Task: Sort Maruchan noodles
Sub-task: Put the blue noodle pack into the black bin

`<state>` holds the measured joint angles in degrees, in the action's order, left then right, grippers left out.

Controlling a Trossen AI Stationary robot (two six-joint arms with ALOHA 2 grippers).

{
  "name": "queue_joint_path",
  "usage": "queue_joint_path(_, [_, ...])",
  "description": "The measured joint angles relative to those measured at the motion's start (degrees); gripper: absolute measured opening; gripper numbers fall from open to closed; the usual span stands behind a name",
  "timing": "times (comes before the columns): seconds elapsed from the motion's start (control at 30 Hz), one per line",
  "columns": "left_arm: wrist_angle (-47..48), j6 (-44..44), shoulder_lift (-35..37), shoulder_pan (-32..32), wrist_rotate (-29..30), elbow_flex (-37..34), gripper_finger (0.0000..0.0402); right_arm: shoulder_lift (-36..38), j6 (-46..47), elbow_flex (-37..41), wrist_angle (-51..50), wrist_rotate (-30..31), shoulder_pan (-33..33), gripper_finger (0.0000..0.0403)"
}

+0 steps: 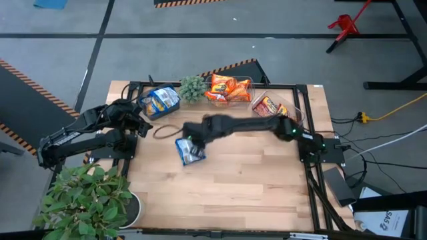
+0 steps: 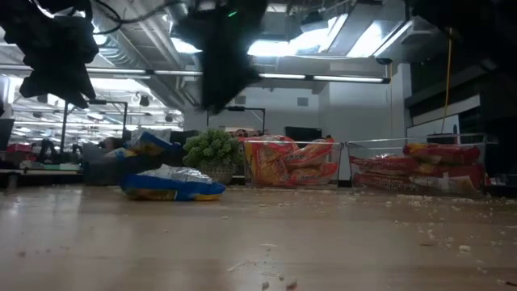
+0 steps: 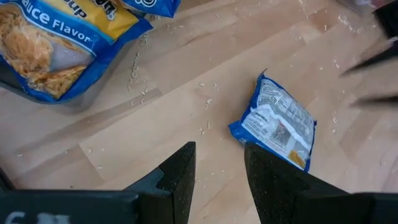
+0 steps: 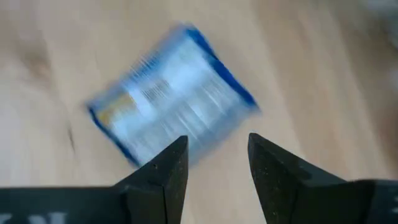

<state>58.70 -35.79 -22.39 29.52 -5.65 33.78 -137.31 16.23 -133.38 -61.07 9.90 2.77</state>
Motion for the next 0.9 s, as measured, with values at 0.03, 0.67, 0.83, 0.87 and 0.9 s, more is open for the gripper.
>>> queue_joint_path(0.03, [0.0,-0.1,0.0,0.0,0.0,0.0,0.0133,1.6,2.1,0.0,-3.8,0.1,-0.7,0.0152])
queue_joint_path(0.67, [-0.7,0.3,0.0,0.0,-2.4,0.0,0.0133,33.8,27.0,50.9,16.8,-4.3,-3.3,0.0152])
queue_joint_path(0.83, [-3.0,-0.7,0.0,0.0,-2.4,0.0,0.0133,34.3,41.9,70.9,63.1,-9.8,-2.5,0.0168])
queue_joint_path(0.87, [-3.3,-1.2,0.0,0.0,-2.4,0.0,0.0133,32.4,44.1,72.2,70.1,-9.3,-2.0,0.0173])
queue_joint_path(0.9, [-3.5,-1.4,0.0,0.0,-2.5,0.0,0.0133,31.0,45.5,73.2,73.6,-8.9,-1.9,0.0178])
